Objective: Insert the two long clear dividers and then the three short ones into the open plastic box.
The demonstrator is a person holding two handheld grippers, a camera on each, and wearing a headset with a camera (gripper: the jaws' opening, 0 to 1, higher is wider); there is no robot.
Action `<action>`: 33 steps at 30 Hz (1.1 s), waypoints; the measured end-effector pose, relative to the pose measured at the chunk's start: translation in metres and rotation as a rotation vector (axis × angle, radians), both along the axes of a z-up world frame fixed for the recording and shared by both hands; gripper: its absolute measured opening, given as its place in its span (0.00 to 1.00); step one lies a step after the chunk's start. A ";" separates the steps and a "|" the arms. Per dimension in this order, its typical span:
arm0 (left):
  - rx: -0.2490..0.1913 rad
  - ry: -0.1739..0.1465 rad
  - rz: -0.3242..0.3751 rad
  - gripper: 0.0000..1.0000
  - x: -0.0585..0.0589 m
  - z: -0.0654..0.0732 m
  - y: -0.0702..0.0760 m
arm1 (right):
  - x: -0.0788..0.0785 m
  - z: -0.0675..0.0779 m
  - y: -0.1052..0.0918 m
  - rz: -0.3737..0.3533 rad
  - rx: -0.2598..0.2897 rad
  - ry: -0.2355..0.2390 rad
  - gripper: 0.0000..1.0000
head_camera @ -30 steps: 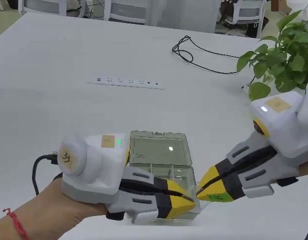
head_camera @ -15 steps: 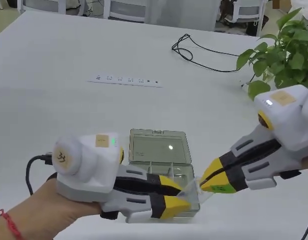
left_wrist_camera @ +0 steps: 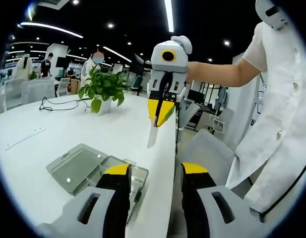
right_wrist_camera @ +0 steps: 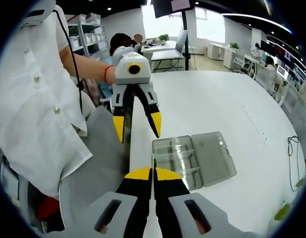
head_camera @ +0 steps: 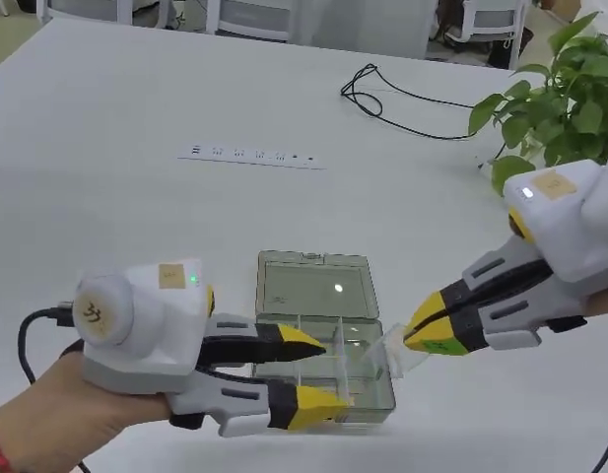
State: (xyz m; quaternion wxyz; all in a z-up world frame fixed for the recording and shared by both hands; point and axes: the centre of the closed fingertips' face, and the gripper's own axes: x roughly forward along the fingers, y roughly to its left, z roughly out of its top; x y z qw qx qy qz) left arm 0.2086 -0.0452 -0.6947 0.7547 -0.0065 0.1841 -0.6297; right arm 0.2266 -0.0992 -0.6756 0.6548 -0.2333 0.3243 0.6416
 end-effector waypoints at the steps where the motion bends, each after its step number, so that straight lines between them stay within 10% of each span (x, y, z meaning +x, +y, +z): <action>1: 0.003 0.000 0.006 0.42 0.001 -0.001 0.002 | 0.002 -0.002 -0.001 -0.001 -0.004 -0.003 0.03; 33: 0.127 0.010 0.116 0.97 0.015 -0.037 0.054 | 0.042 -0.074 -0.002 0.085 -0.208 -0.096 0.03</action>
